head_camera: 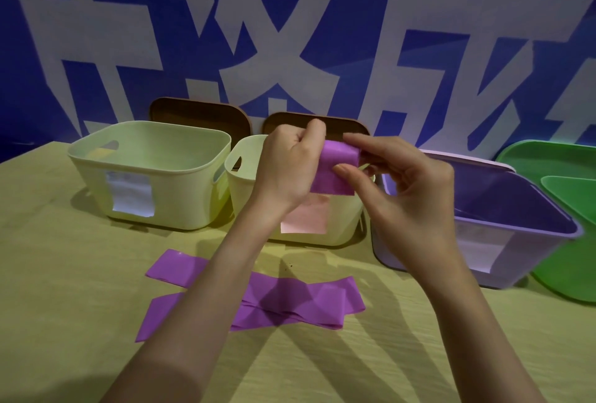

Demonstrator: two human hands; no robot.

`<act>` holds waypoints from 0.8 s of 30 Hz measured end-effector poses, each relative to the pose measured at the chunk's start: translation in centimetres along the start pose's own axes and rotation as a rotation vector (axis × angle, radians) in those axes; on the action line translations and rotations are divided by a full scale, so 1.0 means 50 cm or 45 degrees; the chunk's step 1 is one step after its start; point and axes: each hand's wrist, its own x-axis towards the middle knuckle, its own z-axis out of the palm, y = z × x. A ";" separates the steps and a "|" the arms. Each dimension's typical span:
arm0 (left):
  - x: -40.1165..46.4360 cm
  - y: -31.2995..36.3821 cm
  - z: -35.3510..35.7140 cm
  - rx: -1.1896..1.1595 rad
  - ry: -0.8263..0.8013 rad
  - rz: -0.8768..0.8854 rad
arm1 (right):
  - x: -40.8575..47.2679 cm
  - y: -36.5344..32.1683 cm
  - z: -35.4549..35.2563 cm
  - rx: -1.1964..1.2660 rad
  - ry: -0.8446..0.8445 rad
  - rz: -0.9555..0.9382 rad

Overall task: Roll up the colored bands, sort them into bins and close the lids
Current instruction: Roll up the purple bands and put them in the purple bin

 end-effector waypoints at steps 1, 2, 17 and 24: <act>-0.003 -0.001 0.000 0.084 0.019 0.055 | 0.000 0.000 0.000 0.014 0.007 0.031; -0.006 -0.001 -0.001 0.184 0.052 0.129 | 0.001 0.001 0.000 0.025 0.014 0.069; -0.013 -0.005 0.008 0.272 0.292 0.478 | 0.004 -0.015 0.003 0.173 0.020 0.240; -0.011 -0.004 0.007 0.047 0.302 0.091 | 0.002 -0.006 -0.002 0.189 -0.123 0.144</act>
